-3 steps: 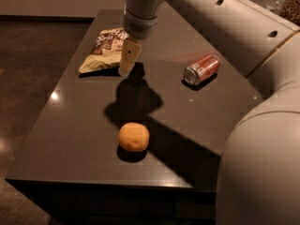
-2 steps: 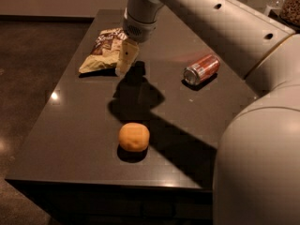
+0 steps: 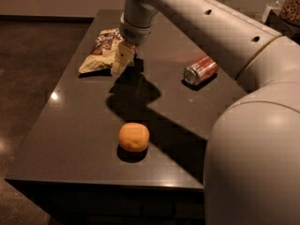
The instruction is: Move brown chip bag near orange
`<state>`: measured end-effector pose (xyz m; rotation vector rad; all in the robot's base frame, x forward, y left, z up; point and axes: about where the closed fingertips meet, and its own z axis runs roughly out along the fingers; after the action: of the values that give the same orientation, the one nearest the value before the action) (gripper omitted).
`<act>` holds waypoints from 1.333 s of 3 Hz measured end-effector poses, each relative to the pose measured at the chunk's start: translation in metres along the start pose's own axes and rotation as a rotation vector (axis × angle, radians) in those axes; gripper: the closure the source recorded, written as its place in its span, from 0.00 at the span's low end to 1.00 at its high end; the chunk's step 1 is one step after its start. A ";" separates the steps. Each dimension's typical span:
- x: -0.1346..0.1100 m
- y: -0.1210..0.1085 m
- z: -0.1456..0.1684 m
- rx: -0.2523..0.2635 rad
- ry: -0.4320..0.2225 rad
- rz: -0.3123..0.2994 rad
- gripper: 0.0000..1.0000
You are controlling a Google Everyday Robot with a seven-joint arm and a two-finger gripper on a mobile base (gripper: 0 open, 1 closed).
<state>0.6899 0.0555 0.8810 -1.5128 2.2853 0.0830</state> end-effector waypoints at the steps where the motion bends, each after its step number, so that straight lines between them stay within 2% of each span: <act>1: -0.004 -0.003 0.007 0.006 0.012 0.004 0.15; 2: -0.003 -0.005 0.010 0.010 0.027 0.001 0.38; 3: 0.001 -0.006 0.013 0.013 0.049 -0.021 0.69; 4: 0.005 -0.009 -0.002 0.028 0.046 -0.054 0.98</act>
Offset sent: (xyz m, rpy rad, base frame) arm 0.0116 -0.0021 -0.0069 -0.0482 0.0005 -0.0134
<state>0.6957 0.0464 0.8827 -1.5763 2.2697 0.0014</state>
